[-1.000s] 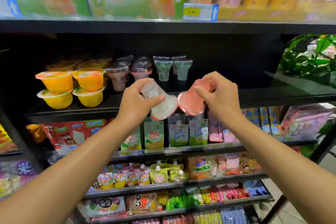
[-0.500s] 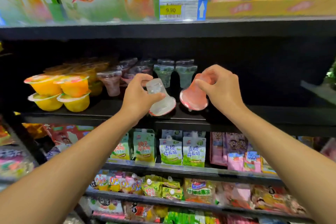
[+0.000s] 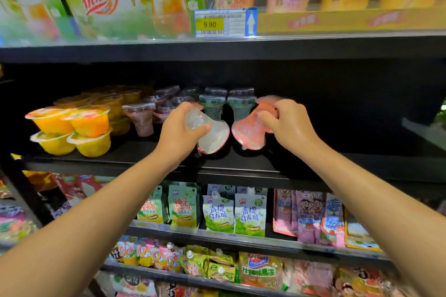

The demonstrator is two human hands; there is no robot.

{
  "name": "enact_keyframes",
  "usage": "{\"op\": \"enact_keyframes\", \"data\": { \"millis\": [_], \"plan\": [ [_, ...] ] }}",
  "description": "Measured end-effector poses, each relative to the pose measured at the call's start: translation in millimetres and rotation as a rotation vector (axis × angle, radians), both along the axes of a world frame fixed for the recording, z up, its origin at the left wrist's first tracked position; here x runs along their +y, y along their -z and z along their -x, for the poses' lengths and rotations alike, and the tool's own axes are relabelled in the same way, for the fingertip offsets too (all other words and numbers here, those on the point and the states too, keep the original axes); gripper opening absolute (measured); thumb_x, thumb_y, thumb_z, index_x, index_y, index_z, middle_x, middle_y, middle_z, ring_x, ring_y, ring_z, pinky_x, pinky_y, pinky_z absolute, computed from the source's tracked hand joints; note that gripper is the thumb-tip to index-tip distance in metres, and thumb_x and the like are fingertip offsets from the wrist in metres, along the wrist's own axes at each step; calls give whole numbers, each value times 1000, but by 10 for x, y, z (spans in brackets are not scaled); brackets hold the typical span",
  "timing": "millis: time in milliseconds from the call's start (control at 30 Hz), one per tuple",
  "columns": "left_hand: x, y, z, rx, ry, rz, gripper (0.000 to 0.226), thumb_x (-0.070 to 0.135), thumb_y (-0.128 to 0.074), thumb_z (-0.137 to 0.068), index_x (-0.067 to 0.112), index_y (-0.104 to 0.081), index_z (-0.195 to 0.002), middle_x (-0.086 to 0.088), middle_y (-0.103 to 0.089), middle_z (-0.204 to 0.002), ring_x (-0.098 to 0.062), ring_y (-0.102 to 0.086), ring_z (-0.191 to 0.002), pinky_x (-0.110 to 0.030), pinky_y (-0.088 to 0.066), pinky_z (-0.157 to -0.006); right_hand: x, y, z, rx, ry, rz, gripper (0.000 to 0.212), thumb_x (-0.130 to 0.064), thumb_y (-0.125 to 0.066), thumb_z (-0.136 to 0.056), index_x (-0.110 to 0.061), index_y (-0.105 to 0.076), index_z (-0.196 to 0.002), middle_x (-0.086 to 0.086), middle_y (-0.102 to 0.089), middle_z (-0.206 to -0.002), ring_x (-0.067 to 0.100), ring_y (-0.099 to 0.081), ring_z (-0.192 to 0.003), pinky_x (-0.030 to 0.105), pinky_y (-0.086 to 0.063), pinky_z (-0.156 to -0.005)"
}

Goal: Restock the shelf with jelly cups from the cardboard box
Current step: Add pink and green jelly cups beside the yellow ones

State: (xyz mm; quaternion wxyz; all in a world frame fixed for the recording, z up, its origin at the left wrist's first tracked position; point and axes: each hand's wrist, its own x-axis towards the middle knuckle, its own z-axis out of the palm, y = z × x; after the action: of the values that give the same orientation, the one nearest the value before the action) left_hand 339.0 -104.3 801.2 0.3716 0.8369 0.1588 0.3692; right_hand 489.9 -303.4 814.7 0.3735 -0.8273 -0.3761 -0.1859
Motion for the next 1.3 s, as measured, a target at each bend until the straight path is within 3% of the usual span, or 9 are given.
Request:
{"op": "enact_keyframes", "data": {
  "millis": [100,233,400,567,800,933,1033,1133,1300],
  "plan": [
    [-2,12,8,-40,-28,-4,35,22,-79,-83,31,-56,-109,11,-60,-108,-15,-58,-104,-47,-53,-93,-20,-50,74,-7,-81,-26,35,-14,-53,-94,-17,-67,-126,0,-67,-107,14,-60,-99,27,-47,-83],
    [22,43,18,-84,-125,88,37,24,-83,-80,26,-55,-104,13,-57,-101,-10,-58,-98,-44,-56,-87,45,-3,69,155,-121,-234,22,-10,-54,-93,-15,-67,-110,-3,-64,-96,24,-65,-97,48,-59,-80],
    [1,75,71,-149,-75,474,39,20,-81,-82,5,-57,-108,-6,-58,-113,-17,-65,-100,-26,-60,-68,169,79,240,566,-137,-584,9,-9,-61,-94,-17,-63,-91,6,-62,-98,23,-68,-94,46,-62,-80],
    [-69,54,145,-197,76,1043,35,14,-76,-87,-3,-62,-114,-15,-65,-113,-26,-67,-101,-40,-59,-88,280,107,482,950,-200,-858,18,-3,-62,-91,-1,-56,-108,17,-63,-113,24,-69,-100,37,-61,-81],
    [-37,-20,256,-267,158,1551,17,8,-69,-91,10,-53,-95,-21,-58,-110,-36,-61,-114,-50,-49,-103,393,80,741,1491,-441,-999,14,-3,-54,-96,-4,-53,-109,27,-56,-124,33,-64,-106,56,-50,-100],
    [15,-30,257,-146,170,1496,20,12,-67,-93,11,-52,-106,-20,-62,-115,-32,-64,-108,-51,-45,-107,464,139,750,1458,-462,-828,43,-5,-54,-95,-15,-43,-135,25,-58,-127,33,-69,-106,66,-43,-103],
    [43,-17,259,-173,263,1512,20,8,-66,-92,9,-56,-110,-19,-63,-121,-29,-64,-109,-46,-49,-101,523,146,725,1356,-440,-758,68,2,-62,-87,-18,-36,-147,24,-57,-131,36,-70,-106,55,-56,-90],
    [58,9,281,-159,315,1484,21,3,-66,-91,7,-57,-109,-19,-64,-121,-27,-64,-110,-45,-49,-103,520,123,724,1259,-365,-694,75,10,-62,-84,-20,-33,-146,22,-59,-127,36,-68,-109,46,-59,-87],
    [15,20,286,-134,368,1396,23,1,-67,-88,5,-61,-111,-15,-68,-115,-22,-64,-105,-39,-46,-108,565,130,750,1226,-345,-651,74,17,-58,-82,-15,-38,-145,21,-63,-123,34,-68,-108,49,-53,-97]
  ]
}}
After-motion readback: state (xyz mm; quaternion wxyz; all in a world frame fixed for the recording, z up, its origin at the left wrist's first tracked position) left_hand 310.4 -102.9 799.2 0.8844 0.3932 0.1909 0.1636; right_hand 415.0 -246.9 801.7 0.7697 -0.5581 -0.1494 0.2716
